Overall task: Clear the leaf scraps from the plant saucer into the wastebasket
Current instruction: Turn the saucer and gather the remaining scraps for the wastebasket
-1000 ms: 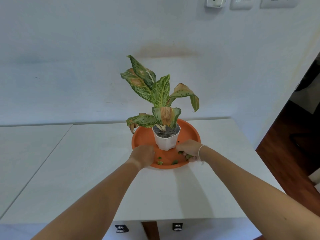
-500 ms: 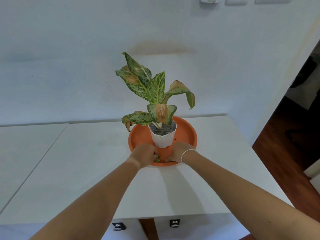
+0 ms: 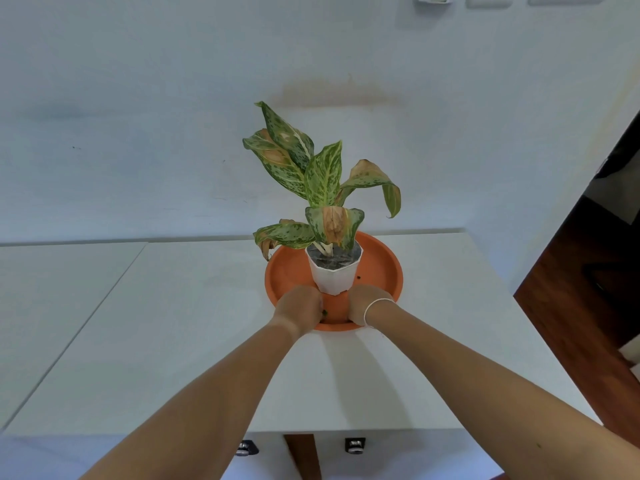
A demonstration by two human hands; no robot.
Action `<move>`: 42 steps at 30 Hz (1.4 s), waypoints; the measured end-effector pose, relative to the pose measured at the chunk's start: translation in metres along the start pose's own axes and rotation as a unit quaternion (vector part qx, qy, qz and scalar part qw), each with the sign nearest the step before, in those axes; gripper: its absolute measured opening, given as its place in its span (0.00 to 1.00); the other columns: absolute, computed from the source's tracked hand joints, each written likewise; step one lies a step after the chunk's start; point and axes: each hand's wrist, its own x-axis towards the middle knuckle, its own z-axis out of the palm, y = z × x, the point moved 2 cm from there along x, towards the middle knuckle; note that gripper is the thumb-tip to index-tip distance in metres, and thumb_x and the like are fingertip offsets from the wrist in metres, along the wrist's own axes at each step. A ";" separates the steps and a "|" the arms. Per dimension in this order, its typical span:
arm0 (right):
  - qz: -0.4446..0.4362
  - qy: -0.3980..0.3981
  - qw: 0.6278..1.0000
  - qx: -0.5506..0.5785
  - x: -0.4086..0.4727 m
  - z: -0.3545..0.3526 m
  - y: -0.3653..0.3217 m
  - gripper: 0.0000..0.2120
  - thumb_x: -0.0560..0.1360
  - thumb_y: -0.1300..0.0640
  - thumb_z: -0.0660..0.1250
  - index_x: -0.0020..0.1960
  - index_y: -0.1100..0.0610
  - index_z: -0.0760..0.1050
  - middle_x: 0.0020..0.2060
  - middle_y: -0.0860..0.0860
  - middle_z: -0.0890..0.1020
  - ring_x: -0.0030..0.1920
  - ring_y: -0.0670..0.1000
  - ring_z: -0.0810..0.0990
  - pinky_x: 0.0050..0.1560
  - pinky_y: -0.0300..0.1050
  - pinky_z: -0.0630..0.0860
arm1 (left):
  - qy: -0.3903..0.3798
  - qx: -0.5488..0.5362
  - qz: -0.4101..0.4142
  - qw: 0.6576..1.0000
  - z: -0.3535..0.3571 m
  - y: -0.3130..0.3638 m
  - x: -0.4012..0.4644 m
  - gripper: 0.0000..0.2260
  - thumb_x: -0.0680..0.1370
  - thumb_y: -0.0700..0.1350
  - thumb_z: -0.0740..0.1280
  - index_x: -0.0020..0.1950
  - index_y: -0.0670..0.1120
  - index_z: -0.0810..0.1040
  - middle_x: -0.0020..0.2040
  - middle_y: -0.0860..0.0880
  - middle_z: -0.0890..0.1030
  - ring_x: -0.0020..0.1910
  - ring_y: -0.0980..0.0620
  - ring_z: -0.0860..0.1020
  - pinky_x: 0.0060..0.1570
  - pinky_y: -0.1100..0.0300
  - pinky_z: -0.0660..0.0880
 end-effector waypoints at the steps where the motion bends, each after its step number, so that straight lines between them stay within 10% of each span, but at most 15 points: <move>1: -0.006 -0.007 1.000 -0.005 0.002 0.001 0.000 0.14 0.77 0.59 0.60 0.62 0.60 0.74 0.54 0.58 0.81 0.52 0.56 0.80 0.48 0.43 0.74 | 0.000 0.001 0.001 1.000 0.000 0.000 -0.001 0.09 0.77 0.41 0.62 0.44 0.38 0.81 0.47 0.39 0.83 0.48 0.41 0.80 0.46 0.54 0.75; 5: -0.029 -0.027 0.999 -0.002 0.000 -0.002 0.005 0.12 0.77 0.59 0.59 0.57 0.61 0.75 0.50 0.58 0.81 0.43 0.54 0.74 0.42 0.43 0.70 | -0.015 0.017 0.008 1.000 0.001 -0.001 0.000 0.12 0.79 0.41 0.59 0.46 0.37 0.80 0.48 0.39 0.83 0.45 0.42 0.79 0.44 0.55 0.73; 9: 0.011 -0.050 0.977 0.207 -0.004 -0.013 0.022 0.12 0.74 0.57 0.59 0.32 0.55 0.66 0.29 0.51 0.71 0.31 0.51 0.69 0.29 0.40 0.66 | -0.018 -0.050 -0.016 0.998 -0.004 -0.007 0.006 0.12 0.79 0.42 0.58 0.45 0.40 0.79 0.47 0.41 0.82 0.46 0.44 0.79 0.41 0.59 0.69; 14: 0.091 -0.105 0.798 0.586 -0.003 -0.015 0.047 0.09 0.71 0.65 0.61 0.34 0.58 0.65 0.27 0.54 0.72 0.17 0.45 0.57 0.16 0.32 0.53 | -0.070 -0.154 -0.089 0.982 -0.018 -0.016 0.011 0.10 0.80 0.44 0.56 0.40 0.46 0.70 0.34 0.50 0.70 0.34 0.53 0.67 0.31 0.62 0.62; 20: 0.134 -0.087 0.689 0.707 -0.003 -0.010 0.056 0.09 0.75 0.65 0.56 0.39 0.61 0.73 0.26 0.52 0.69 0.15 0.44 0.58 0.14 0.31 0.54 | -0.035 -0.347 -0.181 0.920 -0.023 -0.018 0.006 0.13 0.75 0.41 0.52 0.30 0.48 0.58 0.25 0.51 0.60 0.25 0.53 0.58 0.25 0.62 0.54; 26: 0.159 -0.036 0.705 0.690 -0.004 -0.013 0.061 0.08 0.70 0.61 0.57 0.32 0.58 0.67 0.27 0.52 0.67 0.17 0.46 0.57 0.18 0.30 0.53 | 0.037 -0.374 -0.167 0.911 -0.015 -0.022 0.006 0.17 0.77 0.48 0.53 0.28 0.48 0.61 0.25 0.51 0.63 0.27 0.53 0.62 0.31 0.59 0.58; 33: 0.072 0.052 0.941 0.325 0.001 -0.022 0.050 0.18 0.80 0.54 0.54 0.33 0.58 0.69 0.32 0.53 0.72 0.35 0.54 0.72 0.36 0.44 0.69 | 0.018 -0.168 -0.094 0.981 -0.011 -0.014 0.006 0.18 0.82 0.45 0.50 0.39 0.45 0.76 0.41 0.44 0.78 0.38 0.51 0.75 0.37 0.59 0.70; 37: 0.058 0.040 0.981 0.180 0.000 -0.025 0.043 0.16 0.80 0.54 0.56 0.58 0.63 0.75 0.55 0.59 0.80 0.54 0.57 0.77 0.54 0.46 0.73 | 0.004 -0.131 -0.083 0.988 -0.010 -0.012 0.006 0.15 0.81 0.40 0.52 0.62 0.41 0.75 0.59 0.42 0.80 0.57 0.44 0.78 0.56 0.55 0.73; 42: 0.036 -0.015 0.999 0.037 0.000 -0.024 0.038 0.17 0.75 0.46 0.65 0.53 0.59 0.77 0.37 0.53 0.76 0.44 0.53 0.75 0.45 0.44 0.71 | -0.044 -0.012 -0.018 0.999 -0.006 -0.008 0.006 0.13 0.80 0.44 0.56 0.58 0.43 0.77 0.57 0.44 0.81 0.54 0.44 0.78 0.54 0.52 0.74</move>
